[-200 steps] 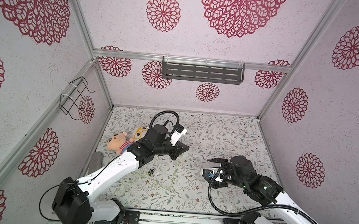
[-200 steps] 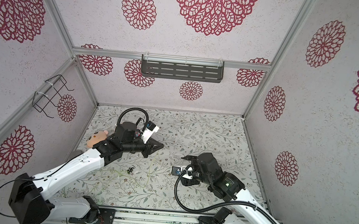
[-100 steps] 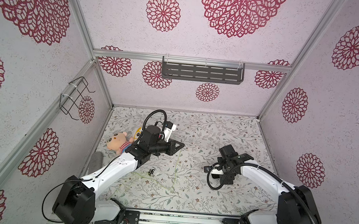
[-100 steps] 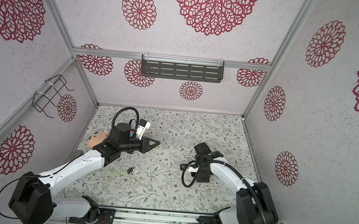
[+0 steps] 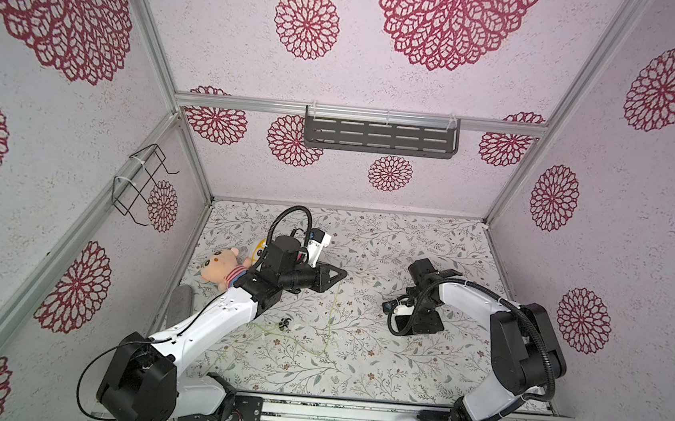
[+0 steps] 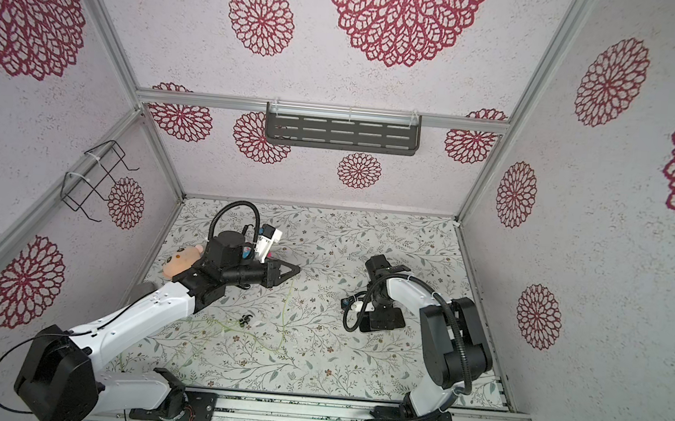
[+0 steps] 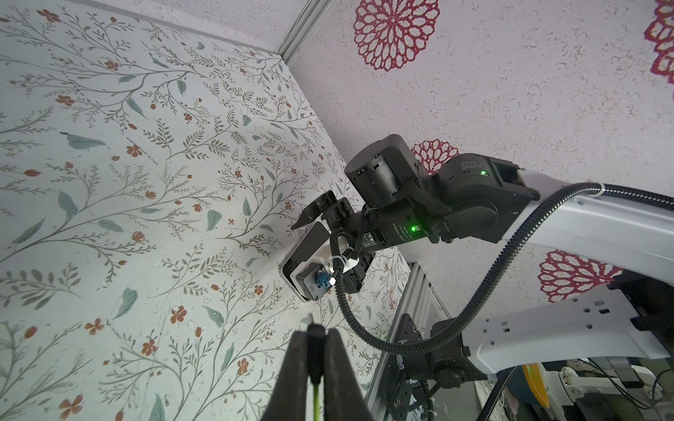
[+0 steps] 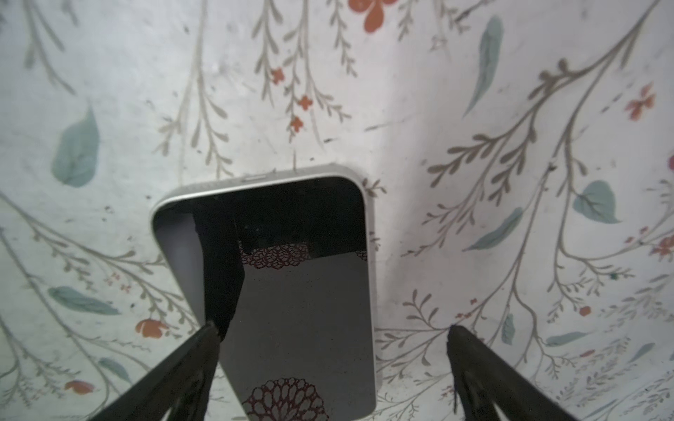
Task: Plug wired earphones into phones
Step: Pick up the phone at the center of the board.
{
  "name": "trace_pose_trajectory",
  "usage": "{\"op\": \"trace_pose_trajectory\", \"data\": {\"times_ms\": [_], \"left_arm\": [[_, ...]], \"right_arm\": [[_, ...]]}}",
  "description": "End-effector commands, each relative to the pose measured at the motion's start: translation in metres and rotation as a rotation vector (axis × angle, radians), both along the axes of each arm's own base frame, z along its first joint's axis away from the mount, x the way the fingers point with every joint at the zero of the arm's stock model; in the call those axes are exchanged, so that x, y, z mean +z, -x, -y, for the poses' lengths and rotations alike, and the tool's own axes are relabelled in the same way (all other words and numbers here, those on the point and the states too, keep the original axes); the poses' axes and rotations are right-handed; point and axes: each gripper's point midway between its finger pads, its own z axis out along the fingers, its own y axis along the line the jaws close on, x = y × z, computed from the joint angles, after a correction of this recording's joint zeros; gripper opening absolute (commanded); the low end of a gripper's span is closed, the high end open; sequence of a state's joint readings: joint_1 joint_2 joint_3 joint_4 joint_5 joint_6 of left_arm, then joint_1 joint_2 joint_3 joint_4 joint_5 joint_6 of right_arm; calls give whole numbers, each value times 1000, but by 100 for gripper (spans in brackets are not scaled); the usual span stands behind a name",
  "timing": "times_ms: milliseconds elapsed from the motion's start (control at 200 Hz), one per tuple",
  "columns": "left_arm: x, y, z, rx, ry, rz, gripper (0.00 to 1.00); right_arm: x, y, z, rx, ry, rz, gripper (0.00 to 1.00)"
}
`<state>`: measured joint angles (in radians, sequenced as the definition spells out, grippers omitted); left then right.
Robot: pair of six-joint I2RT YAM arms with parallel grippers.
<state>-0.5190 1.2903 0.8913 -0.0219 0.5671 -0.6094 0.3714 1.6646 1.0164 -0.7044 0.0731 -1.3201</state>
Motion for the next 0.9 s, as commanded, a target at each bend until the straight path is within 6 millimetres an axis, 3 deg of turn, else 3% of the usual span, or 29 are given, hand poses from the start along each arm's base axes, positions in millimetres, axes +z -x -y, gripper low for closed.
{"op": "trace_pose_trajectory", "data": {"times_ms": [0, 155, 680, 896], "left_arm": [[13, -3, -4, 10, 3, 40, 0], [10, -3, -3, -3, -19, 36, 0], [10, -1, -3, -8, -21, 39, 0], [8, -2, -2, -15, -18, 28, 0]], "right_arm": [[7, 11, 1, -9, -18, -58, 99], [9, 11, 2, -35, -20, -57, 99], [-21, 4, 15, -61, 21, -125, 99], [-24, 12, 23, -34, 30, -106, 93]]}}
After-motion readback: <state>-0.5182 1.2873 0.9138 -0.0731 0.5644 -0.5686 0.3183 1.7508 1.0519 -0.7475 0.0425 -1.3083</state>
